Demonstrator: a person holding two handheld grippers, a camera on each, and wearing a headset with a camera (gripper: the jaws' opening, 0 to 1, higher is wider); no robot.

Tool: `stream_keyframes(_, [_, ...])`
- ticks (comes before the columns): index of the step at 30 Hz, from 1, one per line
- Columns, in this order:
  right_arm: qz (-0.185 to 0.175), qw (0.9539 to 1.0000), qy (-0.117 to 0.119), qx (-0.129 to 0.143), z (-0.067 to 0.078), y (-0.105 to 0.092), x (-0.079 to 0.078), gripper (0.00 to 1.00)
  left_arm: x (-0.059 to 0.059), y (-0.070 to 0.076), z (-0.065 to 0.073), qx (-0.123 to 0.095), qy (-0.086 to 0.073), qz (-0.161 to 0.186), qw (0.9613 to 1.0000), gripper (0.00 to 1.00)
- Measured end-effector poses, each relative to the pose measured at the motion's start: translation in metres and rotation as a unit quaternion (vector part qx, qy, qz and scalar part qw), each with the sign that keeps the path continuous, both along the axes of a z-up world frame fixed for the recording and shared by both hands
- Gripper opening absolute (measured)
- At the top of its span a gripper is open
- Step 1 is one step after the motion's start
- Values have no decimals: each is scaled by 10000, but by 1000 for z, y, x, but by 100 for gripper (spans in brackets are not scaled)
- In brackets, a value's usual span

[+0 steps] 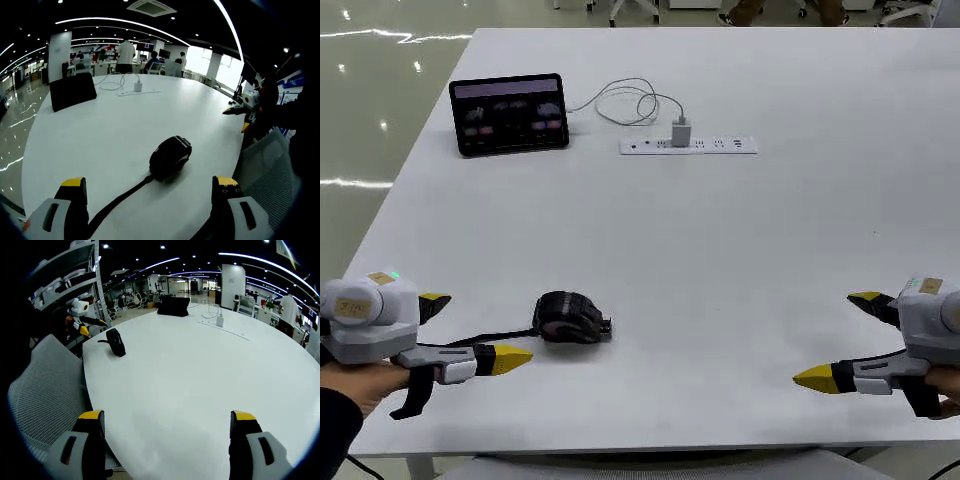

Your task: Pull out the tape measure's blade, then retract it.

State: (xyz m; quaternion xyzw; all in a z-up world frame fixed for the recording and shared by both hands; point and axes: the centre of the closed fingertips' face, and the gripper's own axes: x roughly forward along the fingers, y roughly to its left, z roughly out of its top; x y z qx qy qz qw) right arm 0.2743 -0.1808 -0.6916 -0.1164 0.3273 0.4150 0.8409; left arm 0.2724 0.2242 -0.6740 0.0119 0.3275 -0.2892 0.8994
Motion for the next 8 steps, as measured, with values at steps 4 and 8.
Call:
stream_keyframes(4, [-3, 10000, 1, -13, -1, -2, 1, 100, 0, 2, 0, -1, 1, 2, 10000, 100])
stream_keyframes(8, [-7, 10000, 16, -23, -2, -3, 0, 100, 1, 2, 1, 4, -14, 9, 10000, 100])
